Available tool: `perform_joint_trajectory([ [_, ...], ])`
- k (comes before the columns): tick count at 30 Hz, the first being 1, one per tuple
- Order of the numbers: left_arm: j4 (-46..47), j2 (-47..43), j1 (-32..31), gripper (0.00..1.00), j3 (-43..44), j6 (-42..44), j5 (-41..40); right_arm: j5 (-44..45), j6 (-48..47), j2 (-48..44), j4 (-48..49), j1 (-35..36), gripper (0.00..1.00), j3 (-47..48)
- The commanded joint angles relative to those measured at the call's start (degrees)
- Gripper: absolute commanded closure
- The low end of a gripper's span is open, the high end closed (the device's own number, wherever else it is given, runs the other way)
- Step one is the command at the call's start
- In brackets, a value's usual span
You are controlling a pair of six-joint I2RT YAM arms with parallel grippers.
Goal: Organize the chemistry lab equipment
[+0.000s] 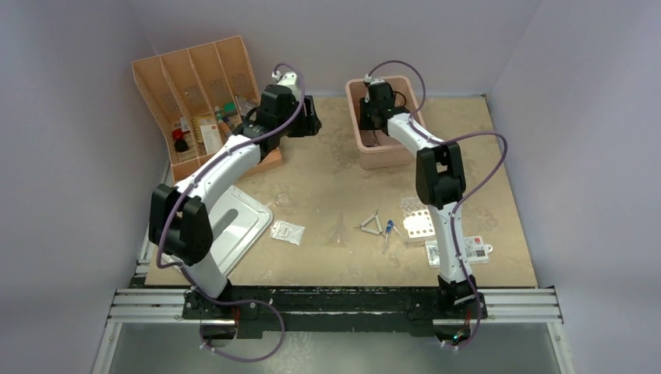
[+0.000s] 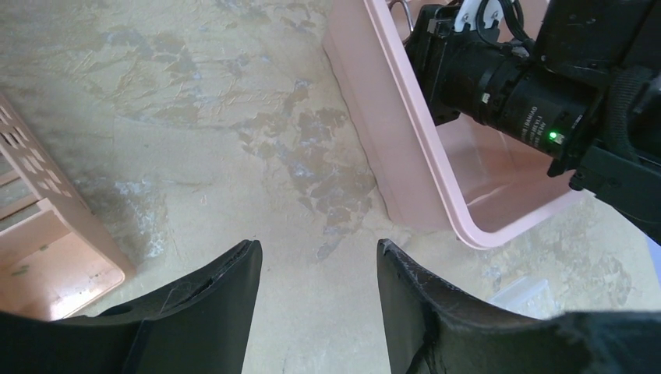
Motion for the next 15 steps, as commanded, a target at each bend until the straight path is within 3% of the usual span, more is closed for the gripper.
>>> perform_joint_trajectory([
  [1,0.57,-5.07,0.08,0.45,-0.67,0.93,0.38,2.29,0.34,-3.40,2.12,0.35,0.66,0.23],
  [8,-2.72,-7.82,0.08,0.45,-2.09,-0.49,-0.51,1.35,4.07,-13.21,4.11,0.41,0.53,-5.94],
  [15,-4.92,-9.37,0.08,0.45,-3.96,-2.77,0.93,0.06,8.03,-26.35,4.34,0.59,0.46,-13.91],
])
